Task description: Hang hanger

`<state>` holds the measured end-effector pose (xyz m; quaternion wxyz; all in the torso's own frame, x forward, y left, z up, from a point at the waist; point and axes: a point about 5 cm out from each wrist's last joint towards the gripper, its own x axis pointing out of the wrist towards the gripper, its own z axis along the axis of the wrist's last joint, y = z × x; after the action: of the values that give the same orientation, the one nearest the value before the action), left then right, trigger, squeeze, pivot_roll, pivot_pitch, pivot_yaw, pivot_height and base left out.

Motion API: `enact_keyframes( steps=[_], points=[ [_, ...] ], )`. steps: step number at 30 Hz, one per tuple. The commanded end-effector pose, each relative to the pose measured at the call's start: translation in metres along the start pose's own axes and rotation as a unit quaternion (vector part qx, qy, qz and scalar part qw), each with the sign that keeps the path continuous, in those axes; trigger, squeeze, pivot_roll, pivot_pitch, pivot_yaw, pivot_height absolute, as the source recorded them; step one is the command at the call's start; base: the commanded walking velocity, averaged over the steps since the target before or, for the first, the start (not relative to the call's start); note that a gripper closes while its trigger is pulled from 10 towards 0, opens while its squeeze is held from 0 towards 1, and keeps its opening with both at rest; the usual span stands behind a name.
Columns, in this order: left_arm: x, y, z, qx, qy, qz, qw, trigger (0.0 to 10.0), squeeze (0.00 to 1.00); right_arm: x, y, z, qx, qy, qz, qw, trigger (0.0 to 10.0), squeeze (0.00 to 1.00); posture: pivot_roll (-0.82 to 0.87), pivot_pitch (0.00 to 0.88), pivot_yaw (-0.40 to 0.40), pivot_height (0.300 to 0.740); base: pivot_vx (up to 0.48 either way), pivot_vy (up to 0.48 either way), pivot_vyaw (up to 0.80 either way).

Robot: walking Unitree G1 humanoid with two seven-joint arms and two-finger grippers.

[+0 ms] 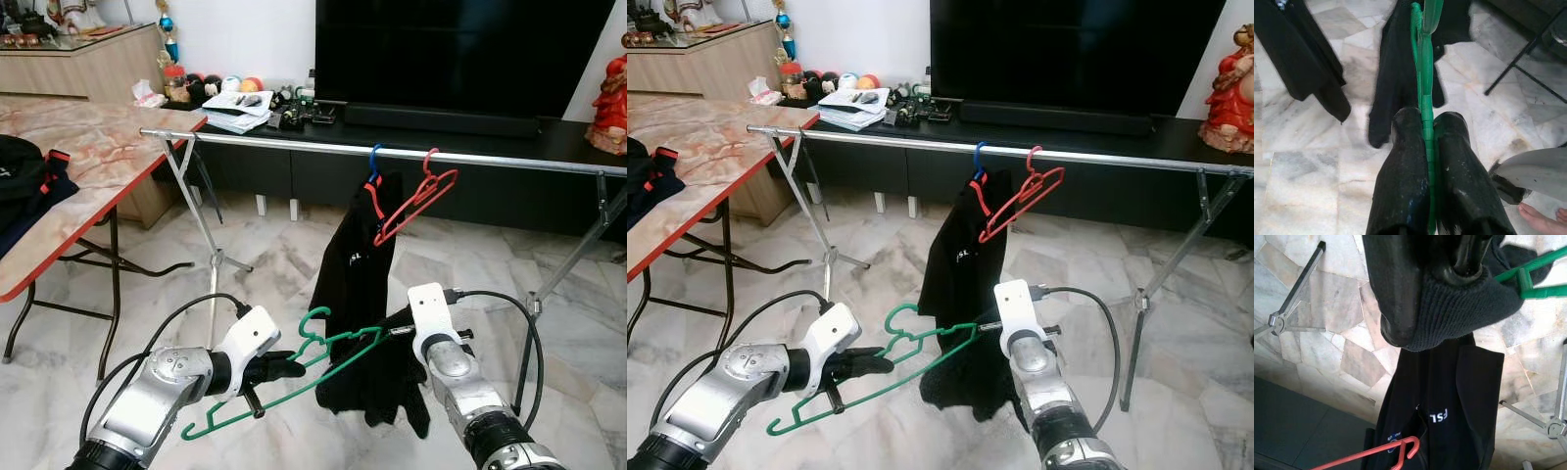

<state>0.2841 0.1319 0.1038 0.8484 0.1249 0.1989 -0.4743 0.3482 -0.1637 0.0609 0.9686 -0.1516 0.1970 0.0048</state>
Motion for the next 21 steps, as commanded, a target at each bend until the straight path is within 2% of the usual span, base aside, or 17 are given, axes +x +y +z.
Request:
enact_keyframes(
  steps=[1,3,7,13,17,21],
  points=[
    [-0.004,0.0,0.005,0.005,-0.004,-0.015,1.0,10.0,0.0,0.002,-0.004,0.009,0.003,-0.008,-0.005,1.0,10.0,0.0,0.11,0.005,0.023,0.74,0.0,0.0,0.0],
    [-0.004,-0.005,0.006,0.005,-0.003,-0.04,0.999,10.0,0.0,0.003,-0.005,0.011,0.003,-0.009,-0.006,1.0,10.0,0.0,0.11,0.005,0.023,0.74,0.0,0.0,0.0],
    [-0.002,-0.004,0.008,0.006,-0.006,-0.037,0.999,10.0,0.0,0.003,-0.004,0.014,0.005,-0.011,-0.005,1.0,10.0,0.0,0.11,0.003,0.022,0.74,0.0,0.0,0.0],
    [0.01,0.002,0.014,-0.002,-0.028,-0.013,1.0,10.0,0.0,0.005,0.0,0.022,0.024,-0.017,0.002,1.0,10.0,0.0,0.11,0.001,0.022,0.74,0.0,0.0,0.0],
    [0.012,0.004,0.013,-0.006,-0.029,-0.007,1.0,10.0,0.0,0.004,-0.001,0.022,0.031,-0.016,0.002,0.999,10.0,0.0,0.1,0.0,0.026,0.74,0.0,0.0,0.0],
    [0.015,0.012,0.01,-0.01,-0.022,0.031,0.999,10.0,0.0,0.003,0.0,0.021,0.056,-0.013,0.006,0.998,10.0,0.0,0.1,0.0,0.03,0.74,0.0,0.0,0.0]
  ],
)
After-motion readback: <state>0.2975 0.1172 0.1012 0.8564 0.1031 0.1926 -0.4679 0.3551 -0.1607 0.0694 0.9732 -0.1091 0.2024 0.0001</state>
